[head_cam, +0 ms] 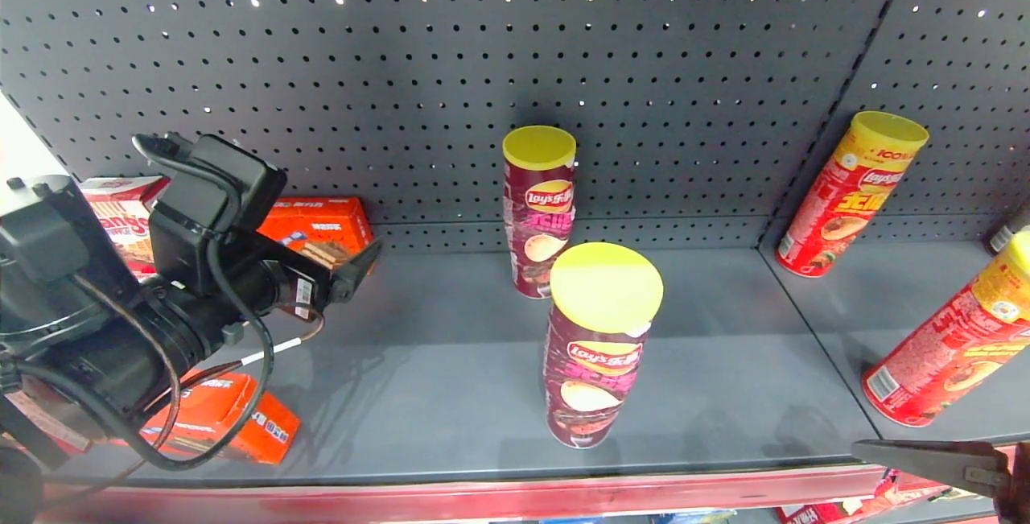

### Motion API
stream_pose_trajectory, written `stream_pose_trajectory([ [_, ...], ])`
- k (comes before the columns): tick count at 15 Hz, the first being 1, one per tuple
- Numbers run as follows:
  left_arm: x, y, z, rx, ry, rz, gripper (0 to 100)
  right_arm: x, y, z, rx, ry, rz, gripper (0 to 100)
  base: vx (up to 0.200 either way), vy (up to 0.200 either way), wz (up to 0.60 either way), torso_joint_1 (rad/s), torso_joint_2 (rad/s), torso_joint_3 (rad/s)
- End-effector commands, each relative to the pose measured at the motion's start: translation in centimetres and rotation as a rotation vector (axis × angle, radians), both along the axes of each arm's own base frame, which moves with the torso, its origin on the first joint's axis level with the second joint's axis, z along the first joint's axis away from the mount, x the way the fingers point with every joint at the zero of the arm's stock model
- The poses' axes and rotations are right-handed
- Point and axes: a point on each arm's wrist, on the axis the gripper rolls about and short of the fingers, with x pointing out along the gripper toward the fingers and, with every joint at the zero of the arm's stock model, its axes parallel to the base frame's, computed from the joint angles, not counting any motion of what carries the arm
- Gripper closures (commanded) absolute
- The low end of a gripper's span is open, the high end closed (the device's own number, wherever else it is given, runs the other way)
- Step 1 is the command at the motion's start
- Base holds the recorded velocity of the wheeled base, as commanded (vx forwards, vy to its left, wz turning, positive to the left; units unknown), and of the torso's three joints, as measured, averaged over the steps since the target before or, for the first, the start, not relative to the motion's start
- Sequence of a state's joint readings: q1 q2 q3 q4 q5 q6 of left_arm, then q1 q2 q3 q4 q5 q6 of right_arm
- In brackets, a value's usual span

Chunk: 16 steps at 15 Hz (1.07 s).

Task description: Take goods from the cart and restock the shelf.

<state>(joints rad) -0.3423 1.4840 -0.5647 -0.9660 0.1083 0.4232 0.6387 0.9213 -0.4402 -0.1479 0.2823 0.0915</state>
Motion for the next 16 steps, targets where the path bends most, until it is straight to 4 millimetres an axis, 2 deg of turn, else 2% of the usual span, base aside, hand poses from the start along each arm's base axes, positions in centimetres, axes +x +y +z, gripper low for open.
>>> stream_pose_trajectory([
  [1,0.1,0.0,-0.2,0.002,0.006,0.001,0,1.3,1.4,-0.8,-0.044,0.04,0.004,0,0.0,0.0,0.0,0.0,0.0,0.0],
  [7,0.0,0.0,-0.6,0.007,0.019,-0.004,0,3.2,3.3,-1.1,-0.109,0.062,-0.048,0,0.0,0.0,0.0,0.0,0.0,0.0],
  [16,0.8,0.1,-0.6,0.01,0.009,-0.017,0,9.5,8.2,-0.1,-0.17,0.053,-0.169,0,0.0,0.0,0.0,0.0,0.0,0.0],
])
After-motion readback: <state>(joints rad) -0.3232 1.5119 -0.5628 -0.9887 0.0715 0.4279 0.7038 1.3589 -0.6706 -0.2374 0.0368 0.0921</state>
